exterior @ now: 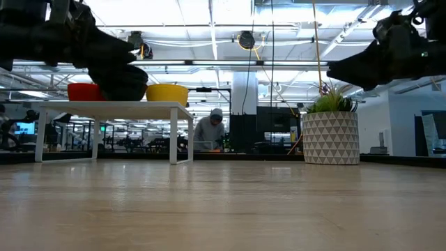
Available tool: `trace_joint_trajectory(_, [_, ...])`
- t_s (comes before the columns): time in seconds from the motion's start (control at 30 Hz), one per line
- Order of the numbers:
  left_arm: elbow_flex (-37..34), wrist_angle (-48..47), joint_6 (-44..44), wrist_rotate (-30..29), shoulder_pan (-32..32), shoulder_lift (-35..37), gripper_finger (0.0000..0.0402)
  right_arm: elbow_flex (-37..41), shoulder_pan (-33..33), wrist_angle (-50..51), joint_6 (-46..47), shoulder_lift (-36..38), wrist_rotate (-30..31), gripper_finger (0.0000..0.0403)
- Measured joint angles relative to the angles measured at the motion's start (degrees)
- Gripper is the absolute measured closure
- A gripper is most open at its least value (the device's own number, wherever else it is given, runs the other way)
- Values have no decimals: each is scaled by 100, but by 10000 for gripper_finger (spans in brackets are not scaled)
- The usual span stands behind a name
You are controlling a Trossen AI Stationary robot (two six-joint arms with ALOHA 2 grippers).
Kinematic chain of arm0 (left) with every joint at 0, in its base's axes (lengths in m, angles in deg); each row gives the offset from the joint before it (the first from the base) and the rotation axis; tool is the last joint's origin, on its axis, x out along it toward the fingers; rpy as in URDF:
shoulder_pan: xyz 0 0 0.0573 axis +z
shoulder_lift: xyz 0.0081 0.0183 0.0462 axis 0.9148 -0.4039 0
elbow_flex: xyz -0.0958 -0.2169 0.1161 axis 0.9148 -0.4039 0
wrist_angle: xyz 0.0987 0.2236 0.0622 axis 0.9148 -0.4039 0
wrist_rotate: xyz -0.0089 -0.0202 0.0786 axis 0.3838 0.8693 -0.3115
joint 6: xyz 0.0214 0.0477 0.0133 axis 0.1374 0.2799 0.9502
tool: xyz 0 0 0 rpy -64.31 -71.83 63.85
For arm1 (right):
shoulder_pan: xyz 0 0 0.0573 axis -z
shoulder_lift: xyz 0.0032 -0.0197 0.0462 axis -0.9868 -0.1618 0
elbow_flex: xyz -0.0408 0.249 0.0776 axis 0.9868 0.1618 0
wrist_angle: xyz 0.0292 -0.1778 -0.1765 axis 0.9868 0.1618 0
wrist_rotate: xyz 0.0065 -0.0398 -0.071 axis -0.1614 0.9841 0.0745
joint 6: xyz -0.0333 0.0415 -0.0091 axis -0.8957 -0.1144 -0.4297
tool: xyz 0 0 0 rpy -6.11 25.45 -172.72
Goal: Pick & Place Mini bowls
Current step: Return to Home Position
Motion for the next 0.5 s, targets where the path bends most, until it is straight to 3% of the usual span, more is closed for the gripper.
trace_joint_trajectory(0.23, [-2, -524, -44, -717, -331, -4, 254, 0, 2, 406, 2, -2, 109, 232])
trace_joint_trajectory(0.5, [-2, -1208, -61, -744, -549, 0, 254, 4, 0, 464, 2, -2, 112, 232])
